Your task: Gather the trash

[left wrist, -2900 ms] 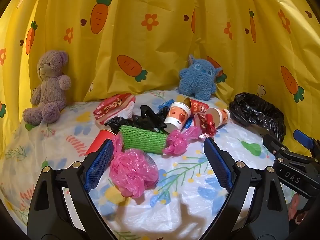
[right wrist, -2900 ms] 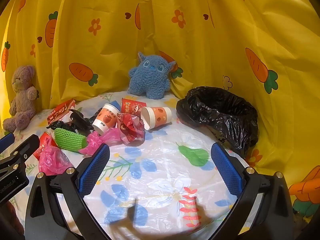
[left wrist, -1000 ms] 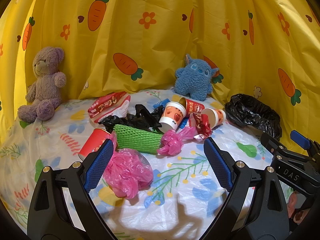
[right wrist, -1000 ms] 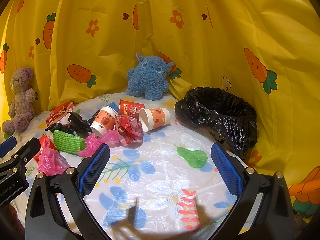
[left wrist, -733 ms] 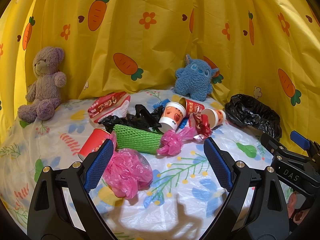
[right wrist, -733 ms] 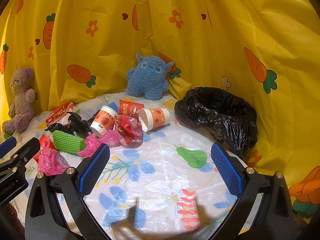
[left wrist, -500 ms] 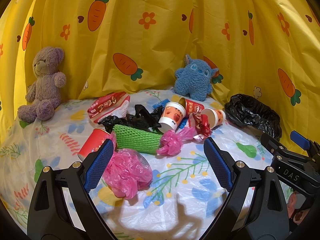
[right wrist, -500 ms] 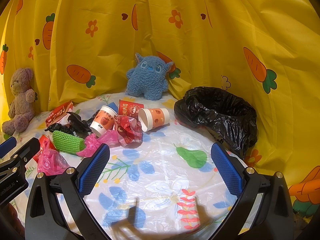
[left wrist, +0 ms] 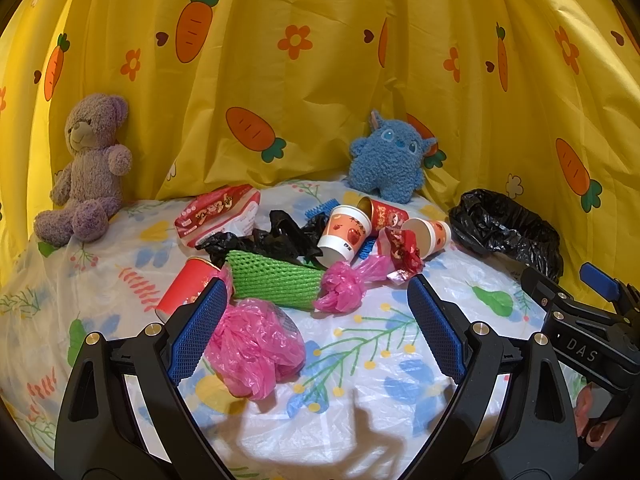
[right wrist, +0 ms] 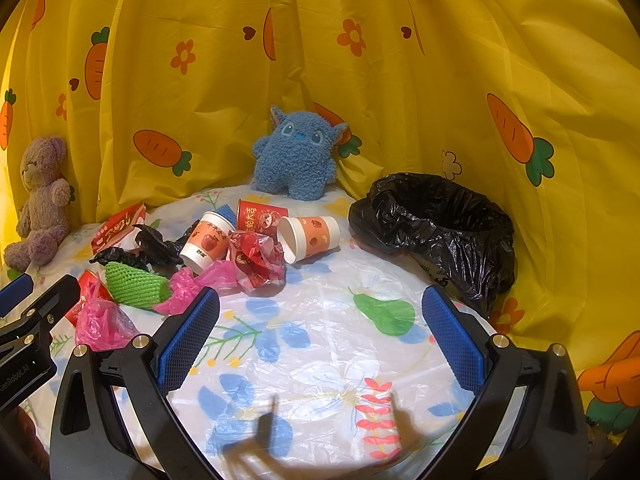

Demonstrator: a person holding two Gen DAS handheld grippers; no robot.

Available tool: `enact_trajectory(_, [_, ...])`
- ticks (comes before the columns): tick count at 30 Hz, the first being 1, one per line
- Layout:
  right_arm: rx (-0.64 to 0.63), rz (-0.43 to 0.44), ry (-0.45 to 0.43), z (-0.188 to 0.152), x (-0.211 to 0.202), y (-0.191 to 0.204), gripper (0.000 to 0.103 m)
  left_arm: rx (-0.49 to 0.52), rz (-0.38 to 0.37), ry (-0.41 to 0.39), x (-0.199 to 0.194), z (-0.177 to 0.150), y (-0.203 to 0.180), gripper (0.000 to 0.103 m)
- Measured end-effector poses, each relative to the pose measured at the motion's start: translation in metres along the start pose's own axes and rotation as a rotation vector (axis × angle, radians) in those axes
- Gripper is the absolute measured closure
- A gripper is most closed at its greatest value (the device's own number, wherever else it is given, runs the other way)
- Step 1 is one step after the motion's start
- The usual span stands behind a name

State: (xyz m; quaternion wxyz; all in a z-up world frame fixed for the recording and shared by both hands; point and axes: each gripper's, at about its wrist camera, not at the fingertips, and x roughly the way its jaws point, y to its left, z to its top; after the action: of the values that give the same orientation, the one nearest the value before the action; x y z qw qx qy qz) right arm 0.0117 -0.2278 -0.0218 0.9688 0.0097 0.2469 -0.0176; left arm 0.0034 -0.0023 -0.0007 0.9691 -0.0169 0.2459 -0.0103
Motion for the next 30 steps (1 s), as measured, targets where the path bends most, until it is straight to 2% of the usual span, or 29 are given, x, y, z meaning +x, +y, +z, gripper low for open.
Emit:
enact_trajectory(17, [-0.002,0.006,0.012,0.004,0.006,-0.004,0.005,-0.006,-0.007,0.001,0.007,0.001,-0.005,0.013])
enact_trajectory(24, [-0.019,0.035,0.02,-0.006,0.02,0.008,0.005,-0.043,0.009,-0.013,0.014,-0.006,0.013,0.013])
enact_trajectory(30, [-0.033,0.081,0.015,-0.003,0.039,0.019,0.005,-0.077,0.054,-0.004,0.027,-0.011,0.034,0.017])
